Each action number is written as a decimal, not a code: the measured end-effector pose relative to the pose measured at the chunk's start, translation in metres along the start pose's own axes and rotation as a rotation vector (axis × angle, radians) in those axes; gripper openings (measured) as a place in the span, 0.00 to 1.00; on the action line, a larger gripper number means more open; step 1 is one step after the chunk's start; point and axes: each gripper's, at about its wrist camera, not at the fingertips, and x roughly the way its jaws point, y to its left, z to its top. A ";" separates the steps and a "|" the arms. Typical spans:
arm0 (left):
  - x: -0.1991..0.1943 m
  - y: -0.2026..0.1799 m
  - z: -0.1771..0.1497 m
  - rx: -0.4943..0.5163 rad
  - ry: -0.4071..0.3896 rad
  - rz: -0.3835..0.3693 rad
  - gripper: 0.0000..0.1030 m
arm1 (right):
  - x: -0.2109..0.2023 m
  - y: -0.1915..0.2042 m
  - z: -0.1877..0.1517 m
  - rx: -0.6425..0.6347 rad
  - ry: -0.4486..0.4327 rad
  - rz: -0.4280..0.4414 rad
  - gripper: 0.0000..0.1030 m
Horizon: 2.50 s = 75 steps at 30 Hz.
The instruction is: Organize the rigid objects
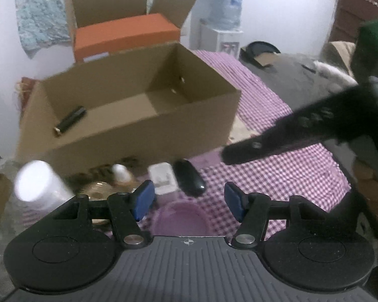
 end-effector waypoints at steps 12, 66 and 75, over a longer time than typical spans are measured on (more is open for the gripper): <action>0.057 -0.023 0.001 0.057 0.066 -0.009 0.51 | 0.059 -0.047 0.011 0.085 0.103 -0.014 0.17; 0.104 -0.061 -0.004 0.113 0.200 -0.047 0.50 | 0.029 -0.097 -0.030 0.178 0.096 0.041 0.16; 0.104 -0.058 -0.001 0.090 0.178 -0.031 0.42 | 0.043 -0.085 -0.036 0.150 0.041 0.056 0.17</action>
